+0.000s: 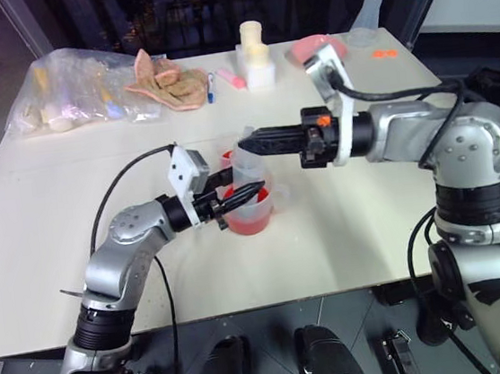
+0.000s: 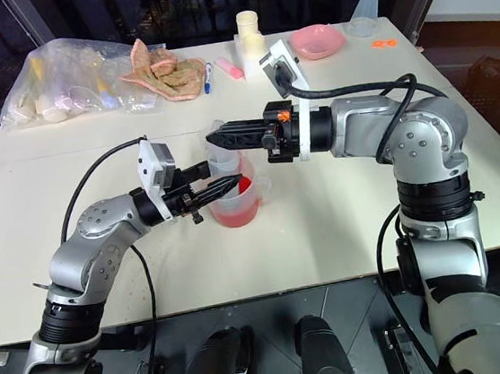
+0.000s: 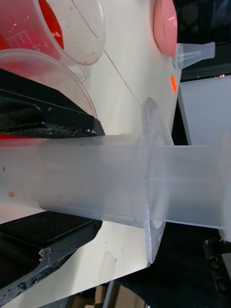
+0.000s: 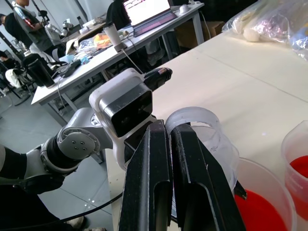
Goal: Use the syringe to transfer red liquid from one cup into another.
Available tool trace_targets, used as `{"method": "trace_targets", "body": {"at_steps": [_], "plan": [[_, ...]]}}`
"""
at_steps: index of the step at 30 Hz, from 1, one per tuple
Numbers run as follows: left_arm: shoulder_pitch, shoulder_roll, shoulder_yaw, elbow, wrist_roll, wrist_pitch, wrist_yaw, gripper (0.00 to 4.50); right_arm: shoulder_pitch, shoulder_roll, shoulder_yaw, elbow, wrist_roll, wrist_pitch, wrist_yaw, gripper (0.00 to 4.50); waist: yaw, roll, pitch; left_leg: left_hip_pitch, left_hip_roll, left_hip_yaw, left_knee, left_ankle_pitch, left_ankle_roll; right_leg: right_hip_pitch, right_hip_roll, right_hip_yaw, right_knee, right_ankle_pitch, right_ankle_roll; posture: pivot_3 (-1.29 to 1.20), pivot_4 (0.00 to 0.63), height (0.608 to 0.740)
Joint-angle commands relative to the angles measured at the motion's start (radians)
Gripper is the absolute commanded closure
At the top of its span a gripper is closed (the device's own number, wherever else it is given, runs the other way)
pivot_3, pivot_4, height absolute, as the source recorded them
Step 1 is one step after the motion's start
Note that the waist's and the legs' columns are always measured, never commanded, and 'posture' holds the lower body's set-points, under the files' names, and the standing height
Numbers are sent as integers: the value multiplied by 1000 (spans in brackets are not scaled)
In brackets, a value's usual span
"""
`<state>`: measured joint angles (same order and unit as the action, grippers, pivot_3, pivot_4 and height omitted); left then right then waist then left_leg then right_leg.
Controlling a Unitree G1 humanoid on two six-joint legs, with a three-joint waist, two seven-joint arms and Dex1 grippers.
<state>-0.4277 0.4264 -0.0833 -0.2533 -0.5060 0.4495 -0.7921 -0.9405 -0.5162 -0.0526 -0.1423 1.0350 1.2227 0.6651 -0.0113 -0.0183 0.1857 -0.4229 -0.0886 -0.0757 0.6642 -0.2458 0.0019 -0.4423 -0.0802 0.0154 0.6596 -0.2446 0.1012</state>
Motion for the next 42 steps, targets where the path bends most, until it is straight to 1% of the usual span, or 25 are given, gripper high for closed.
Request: {"method": "trace_targets", "body": {"at_steps": [1,10,14,15,16,17,20,21,22,25,28,33,38,42], "plan": [[32,6,-25,25,23,24,0,2973,-74,-16,-84,-20,25,-48,11,4463,0,0,0,0,0,0,0,0,0,0,0,0,0,0,0,0,150,740],[19,0,-16,24,14,30,16,2973,-62,-19,-74,-31,21,-49,11,4463,0,0,0,0,0,0,0,0,0,0,0,0,-1,0,0,0,150,740],[-4,-17,15,21,-19,56,40,2973,-42,-13,-63,-42,20,-45,9,4463,0,0,0,0,0,0,0,0,0,0,0,0,-1,0,0,0,150,740],[-13,-22,24,21,-27,63,47,2973,-38,-12,-63,-44,24,-43,11,3887,0,0,0,0,0,0,0,0,0,0,0,0,-1,0,0,0,150,740],[-22,-25,33,19,-33,70,53,2973,-35,-12,-62,-44,25,-40,10,3685,0,0,0,0,0,0,0,0,0,0,0,0,-1,0,0,0,150,740],[-29,-26,40,17,-39,76,58,2973,-33,-12,-63,-43,25,-37,7,3264,0,0,0,0,0,0,0,0,0,0,0,0,-1,0,0,0,150,740],[-42,-26,55,10,-49,91,65,2973,-33,-17,-66,-38,16,-33,2,1669,0,0,0,0,0,0,0,0,0,0,0,0,-1,0,0,0,150,740],[-44,-26,60,9,-52,95,67,2973,-32,-22,-68,-37,15,-32,5,1239,0,0,0,0,0,0,-1,0,0,0,0,0,-1,0,0,0,150,740],[-46,-24,64,8,-53,97,67,2973,-31,-29,-71,-36,15,-30,9,702,0,0,0,0,0,0,-1,0,0,0,0,0,-1,0,0,0,150,740],[-51,-25,80,10,-58,95,72,2973,-21,-67,-74,-40,9,-29,37,702,1,0,0,0,0,0,-1,0,0,0,0,0,-1,0,0,0,150,740],[-87,-26,119,6,-80,106,90,2973,7,-145,-96,-34,5,-28,80,702,4,0,0,-1,0,0,-1,0,0,0,0,-1,-2,0,0,0,150,740],[-164,-31,172,-31,-151,157,130,2973,51,-218,-136,-20,7,-27,99,702,5,0,0,-1,0,-1,-1,-1,2,2,0,-1,-6,0,0,0,150,740],[-254,-42,215,-18,-200,179,169,2973,83,-208,-140,-20,-6,-43,83,702,0,0,0,-2,0,-1,-1,-1,2,2,0,-1,-7,0,1,0,150,740],[-328,-77,237,57,-182,133,210,2973,82,-182,-138,-19,-24,-74,64,702,3,0,0,-2,0,-1,-1,-1,2,2,0,-2,-7,1,1,0,150,740]]}}
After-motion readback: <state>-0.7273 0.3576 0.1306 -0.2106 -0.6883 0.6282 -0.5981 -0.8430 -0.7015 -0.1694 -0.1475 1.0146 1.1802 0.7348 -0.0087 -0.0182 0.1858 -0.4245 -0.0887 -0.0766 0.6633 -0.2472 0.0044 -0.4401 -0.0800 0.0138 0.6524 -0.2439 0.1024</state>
